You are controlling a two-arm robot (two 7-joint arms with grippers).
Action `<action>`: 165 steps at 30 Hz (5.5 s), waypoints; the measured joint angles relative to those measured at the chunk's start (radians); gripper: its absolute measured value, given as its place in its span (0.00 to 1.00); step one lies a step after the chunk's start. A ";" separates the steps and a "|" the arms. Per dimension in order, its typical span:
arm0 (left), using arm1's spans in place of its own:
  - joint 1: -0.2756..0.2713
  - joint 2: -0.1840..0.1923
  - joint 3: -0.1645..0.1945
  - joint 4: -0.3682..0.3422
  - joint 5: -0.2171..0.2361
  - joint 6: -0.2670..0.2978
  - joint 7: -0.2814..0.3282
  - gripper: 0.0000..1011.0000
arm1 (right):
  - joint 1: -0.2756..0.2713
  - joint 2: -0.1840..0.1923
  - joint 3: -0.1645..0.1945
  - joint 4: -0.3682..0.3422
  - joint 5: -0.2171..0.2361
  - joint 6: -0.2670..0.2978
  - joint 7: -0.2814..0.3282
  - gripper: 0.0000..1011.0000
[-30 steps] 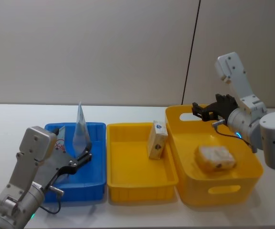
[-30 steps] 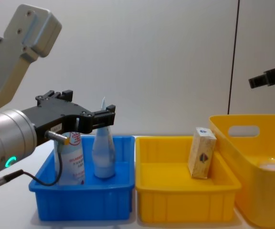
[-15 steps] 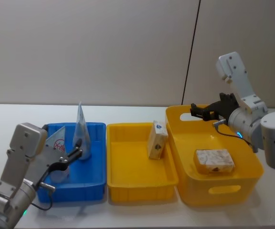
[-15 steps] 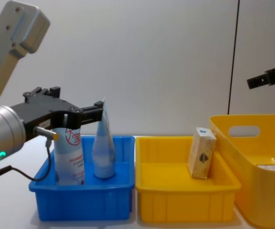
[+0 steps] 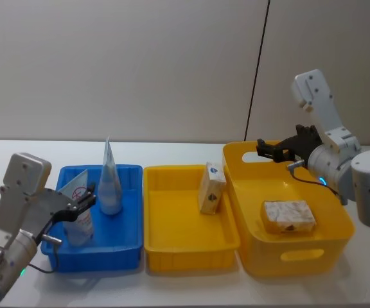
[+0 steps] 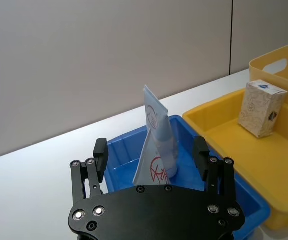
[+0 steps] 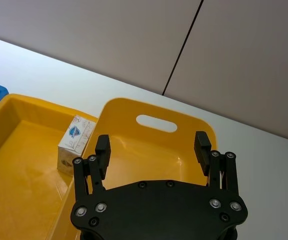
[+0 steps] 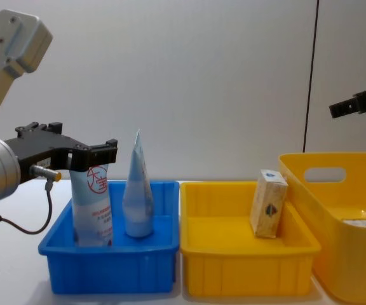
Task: Bimanual collaborative sorting of washing and personal care products
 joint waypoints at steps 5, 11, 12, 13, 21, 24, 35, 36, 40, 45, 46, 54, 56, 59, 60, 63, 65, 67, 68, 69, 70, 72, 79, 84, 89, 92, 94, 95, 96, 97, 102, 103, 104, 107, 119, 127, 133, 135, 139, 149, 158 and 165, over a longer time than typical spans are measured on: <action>-0.028 -0.007 -0.002 0.038 -0.008 0.012 -0.022 0.99 | 0.000 0.000 0.000 0.000 0.000 0.000 0.000 0.99; -0.063 -0.015 -0.004 0.090 -0.018 0.022 -0.058 0.99 | 0.000 0.000 0.000 0.000 0.000 0.000 0.000 0.99; -0.071 -0.017 -0.005 0.103 -0.020 0.025 -0.066 0.99 | 0.000 0.000 0.000 0.000 0.000 0.000 0.000 0.99; -0.074 -0.017 -0.006 0.108 -0.021 0.026 -0.070 0.99 | 0.000 0.000 0.000 0.000 0.000 0.000 0.000 0.99; -0.099 -0.022 -0.013 0.157 -0.032 0.037 -0.105 0.99 | 0.000 0.000 0.000 0.000 0.000 0.000 0.000 0.99; -0.103 -0.024 -0.015 0.168 -0.036 0.040 -0.115 0.99 | 0.000 0.000 0.000 0.000 0.000 0.000 0.000 0.99; -0.115 -0.032 -0.023 0.211 -0.057 0.047 -0.162 0.99 | 0.000 0.000 0.000 0.000 0.000 0.000 0.000 0.99; -0.115 -0.033 -0.023 0.214 -0.058 0.047 -0.164 0.99 | 0.000 0.000 0.000 0.000 0.000 0.000 0.000 0.99; -0.118 -0.040 -0.024 0.226 -0.062 0.048 -0.178 0.99 | 0.000 0.000 0.000 0.000 0.000 0.000 0.000 0.99; -0.122 -0.051 -0.022 0.242 -0.065 0.048 -0.194 0.99 | 0.000 0.000 0.000 0.000 0.000 0.000 0.000 0.99; -0.123 -0.052 -0.022 0.244 -0.066 0.048 -0.196 0.99 | 0.000 0.000 0.000 0.000 0.000 0.000 0.000 0.99; -0.127 -0.065 -0.012 0.262 -0.056 0.048 -0.204 0.99 | 0.000 0.000 0.000 0.000 0.000 0.000 0.000 0.99; -0.128 -0.067 -0.010 0.265 -0.050 0.048 -0.203 0.99 | 0.000 0.000 0.000 0.000 0.000 0.000 0.000 0.99; -0.130 -0.073 -0.005 0.272 -0.038 0.048 -0.201 0.99 | 0.000 0.000 0.000 0.000 0.000 0.000 0.000 0.99; -0.130 -0.074 -0.004 0.273 -0.036 0.048 -0.200 0.99 | 0.000 0.000 0.000 0.000 0.000 0.000 0.000 0.99; -0.131 -0.076 -0.002 0.276 -0.031 0.047 -0.198 0.99 | 0.000 0.000 0.000 0.000 0.000 0.000 0.000 0.99; -0.132 -0.079 0.000 0.279 -0.026 0.046 -0.196 0.99 | 0.000 0.000 0.000 0.000 0.000 0.000 0.000 0.99; -0.132 -0.080 0.001 0.280 -0.024 0.045 -0.196 0.96 | 0.000 0.000 0.000 0.000 0.000 0.000 0.000 0.99; -0.133 -0.081 0.002 0.281 -0.023 0.045 -0.195 0.94 | 0.000 0.000 0.000 0.000 0.000 0.000 0.000 0.99; -0.133 -0.082 0.002 0.282 -0.020 0.044 -0.194 0.93 | 0.000 0.000 0.000 0.000 0.000 0.000 0.000 0.99; -0.133 -0.082 0.003 0.282 -0.019 0.044 -0.194 0.90 | 0.000 0.000 0.000 0.000 0.000 0.000 0.000 0.99; -0.133 -0.083 0.003 0.283 -0.018 0.043 -0.193 0.82 | 0.000 0.000 0.000 0.000 0.000 0.000 0.000 0.99; -0.134 -0.085 0.006 0.286 -0.012 0.042 -0.191 0.61 | 0.000 0.000 0.000 0.000 0.000 0.000 0.000 0.99; -0.134 -0.086 0.006 0.287 -0.010 0.041 -0.191 0.47 | 0.000 0.000 0.000 0.000 0.000 0.000 0.000 0.99; -0.135 -0.087 0.007 0.288 -0.009 0.041 -0.190 0.40 | 0.000 0.000 0.000 0.000 0.000 0.000 0.000 0.99; -0.135 -0.087 0.007 0.288 -0.008 0.040 -0.190 0.37 | 0.000 0.000 0.000 0.000 0.000 0.000 0.000 0.99; -0.135 -0.087 0.008 0.289 -0.008 0.040 -0.189 0.36 | 0.000 0.000 0.000 0.000 0.000 0.000 0.000 0.99; -0.135 -0.087 0.008 0.289 -0.008 0.040 -0.189 0.35 | 0.000 0.000 0.000 0.000 0.000 0.000 0.000 0.99; -0.135 -0.087 0.008 0.289 -0.008 0.040 -0.189 0.35 | 0.000 0.000 0.000 0.000 0.000 0.000 0.000 0.99; -0.135 -0.087 0.008 0.289 -0.008 0.040 -0.189 0.34 | 0.000 0.000 0.000 0.000 0.000 0.000 0.000 0.99; -0.135 -0.088 0.008 0.289 -0.007 0.040 -0.189 0.31 | 0.000 0.000 0.000 0.000 0.000 0.000 0.000 0.99; -0.135 -0.088 0.008 0.289 -0.007 0.040 -0.189 0.30 | 0.000 0.000 0.000 0.000 0.000 0.000 0.000 0.99; -0.135 -0.088 0.008 0.289 -0.007 0.040 -0.189 0.30 | 0.000 0.000 0.000 0.000 0.000 0.000 0.000 0.99; -0.135 -0.088 0.008 0.289 -0.007 0.040 -0.189 0.28 | 0.000 0.000 0.000 0.000 0.000 0.000 0.000 0.99; -0.135 -0.088 0.008 0.289 -0.006 0.040 -0.189 0.25 | 0.000 0.000 0.000 0.000 0.000 0.000 0.000 0.99; -0.135 -0.088 0.008 0.289 -0.006 0.040 -0.189 0.25 | 0.000 0.000 0.000 0.000 0.000 0.000 0.000 0.99; -0.135 -0.088 0.008 0.289 -0.006 0.040 -0.189 0.25 | 0.000 0.000 0.000 0.000 0.000 0.000 0.000 0.99; -0.136 -0.088 0.008 0.289 -0.006 0.041 -0.191 0.25 | 0.000 0.000 0.000 0.000 0.000 0.000 0.000 0.99; -0.141 -0.087 0.010 0.289 -0.003 0.044 -0.198 0.25 | 0.000 0.000 0.000 0.000 0.000 0.000 0.000 0.99; -0.175 -0.060 0.016 0.232 0.002 0.088 -0.254 0.25 | 0.000 0.000 0.000 0.000 0.000 0.000 0.000 0.99; -0.198 -0.016 0.001 0.123 -0.026 0.166 -0.327 0.25 | 0.000 0.000 0.000 0.000 0.000 0.000 0.000 0.99; -0.207 0.019 -0.015 0.044 -0.074 0.219 -0.399 0.25 | 0.000 0.001 -0.001 0.000 0.000 -0.003 0.004 0.99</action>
